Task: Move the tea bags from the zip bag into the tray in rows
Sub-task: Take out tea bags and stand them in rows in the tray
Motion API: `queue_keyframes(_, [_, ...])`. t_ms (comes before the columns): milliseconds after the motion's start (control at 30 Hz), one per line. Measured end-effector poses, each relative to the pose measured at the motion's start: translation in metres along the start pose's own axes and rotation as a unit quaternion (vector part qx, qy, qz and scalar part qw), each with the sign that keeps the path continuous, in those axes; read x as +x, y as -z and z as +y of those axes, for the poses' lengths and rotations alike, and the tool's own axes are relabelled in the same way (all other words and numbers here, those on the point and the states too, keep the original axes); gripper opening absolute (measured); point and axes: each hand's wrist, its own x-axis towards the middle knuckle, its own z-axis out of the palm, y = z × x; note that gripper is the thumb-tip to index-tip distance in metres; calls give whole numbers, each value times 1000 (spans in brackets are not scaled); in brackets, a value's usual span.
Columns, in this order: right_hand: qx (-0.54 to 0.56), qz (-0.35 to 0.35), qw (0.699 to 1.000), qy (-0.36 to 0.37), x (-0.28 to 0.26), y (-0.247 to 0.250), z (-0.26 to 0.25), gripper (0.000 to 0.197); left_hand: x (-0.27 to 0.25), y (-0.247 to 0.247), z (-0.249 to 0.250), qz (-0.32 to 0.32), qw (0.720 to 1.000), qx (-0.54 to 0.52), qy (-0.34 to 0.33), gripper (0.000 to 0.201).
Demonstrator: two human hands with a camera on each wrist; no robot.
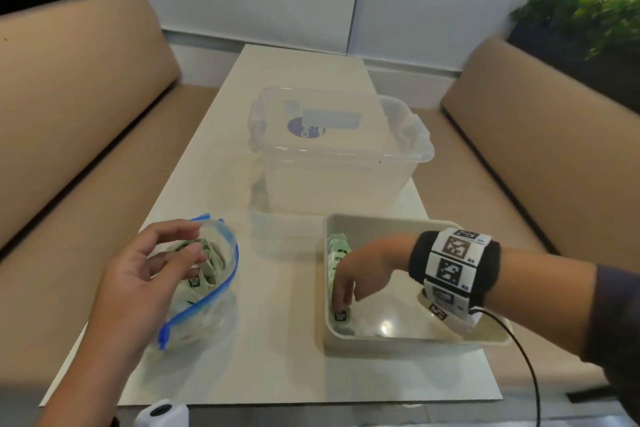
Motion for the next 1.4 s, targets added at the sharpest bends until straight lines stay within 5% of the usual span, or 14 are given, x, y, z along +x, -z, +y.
queue_keyframes(333, [-67,13,998,-9,-10,-1,-7,48,7,13,0,26,1000,-4,-14,23])
queue_keyframes(533, [-61,183,981,-1,-31,49,-27,29,8,39,-19,105,987,112,-37,34])
queue_keyframes(767, [-83,247,960,106,21,103,-112,29,-13,36,-54,21,965,260,23,36])
queue_keyframes(867, [-157,266,947,92,62,102,-138,31,-16,28,-58,12,954,296,38,50])
queue_keyframes(1033, [-237,222,946,3,102,86,-158,33,-14,29,-66,22,961,274,39,59])
queue_keyframes(1267, [-247,246,935,70,107,75,-161,27,-12,31,-73,20,973,224,57,61])
queue_keyframes(1400, [-122,279,950,66,98,83,-148,32,-12,38,-71,25,976,212,39,58])
